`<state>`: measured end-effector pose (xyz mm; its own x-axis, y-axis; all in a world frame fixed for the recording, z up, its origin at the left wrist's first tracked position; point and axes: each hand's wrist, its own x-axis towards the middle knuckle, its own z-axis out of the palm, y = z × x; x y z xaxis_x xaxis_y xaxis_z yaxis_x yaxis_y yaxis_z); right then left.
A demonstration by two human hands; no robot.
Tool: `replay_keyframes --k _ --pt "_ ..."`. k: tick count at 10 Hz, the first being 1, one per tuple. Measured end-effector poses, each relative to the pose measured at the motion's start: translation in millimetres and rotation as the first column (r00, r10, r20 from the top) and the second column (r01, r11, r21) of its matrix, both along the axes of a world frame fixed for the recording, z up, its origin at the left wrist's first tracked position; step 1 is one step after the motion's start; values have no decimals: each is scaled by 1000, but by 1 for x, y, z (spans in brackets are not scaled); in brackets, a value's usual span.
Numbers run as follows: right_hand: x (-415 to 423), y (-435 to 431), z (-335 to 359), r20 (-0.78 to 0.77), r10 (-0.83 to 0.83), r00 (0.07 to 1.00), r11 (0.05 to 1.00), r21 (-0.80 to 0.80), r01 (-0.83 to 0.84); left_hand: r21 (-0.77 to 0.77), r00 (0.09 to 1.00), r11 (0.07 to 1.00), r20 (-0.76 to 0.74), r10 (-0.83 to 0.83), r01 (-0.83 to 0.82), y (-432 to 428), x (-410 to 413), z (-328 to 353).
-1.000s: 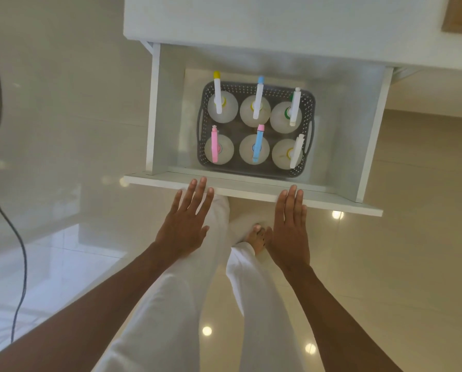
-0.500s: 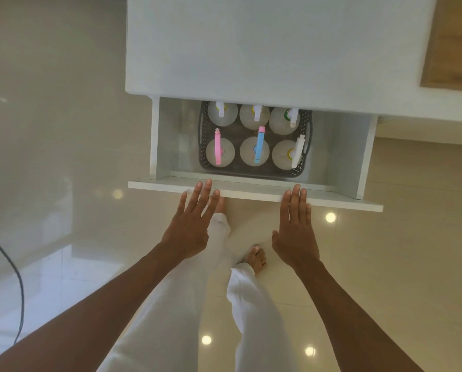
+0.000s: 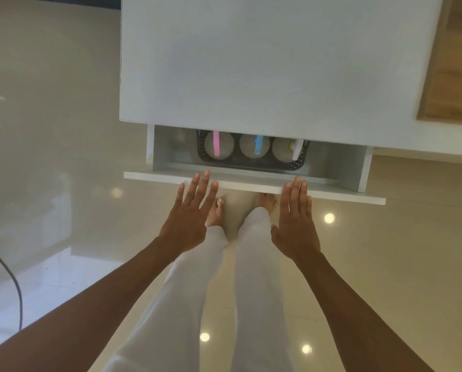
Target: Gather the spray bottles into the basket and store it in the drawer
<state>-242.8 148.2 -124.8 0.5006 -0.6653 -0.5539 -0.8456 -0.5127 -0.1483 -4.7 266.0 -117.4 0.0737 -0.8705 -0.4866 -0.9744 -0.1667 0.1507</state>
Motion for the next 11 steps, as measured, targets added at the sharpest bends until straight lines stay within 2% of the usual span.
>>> replay_keyframes --k 2,3,5,6,8,9,10,11 --pt "16 -32 -14 77 15 997 989 -147 -3 -17 996 998 62 69 -68 -33 12 -10" --pt "20 -44 -20 76 9 997 965 -262 11 -46 985 994 139 102 -96 -54 10 -15" --pt "32 -71 -21 54 7 999 950 -312 10 -63 942 993 313 119 -105 -79 6 -17" --pt "32 -73 -22 44 16 999 950 -314 -2 -39 933 994 343 111 -104 -81 2 -16" --pt "34 -67 -31 42 -17 999 941 -338 30 -41 936 993 332 119 -112 -80 -4 -18" --pt "37 -72 -21 123 5 992 947 -319 35 -25 956 995 278 95 -92 -87 -1 -4" --pt "40 -91 3 170 -25 985 953 -293 75 -34 967 995 233 102 -97 -101 3 22" --pt "31 -94 67 241 -64 968 942 -307 138 -152 968 983 212 135 -104 -96 0 91"
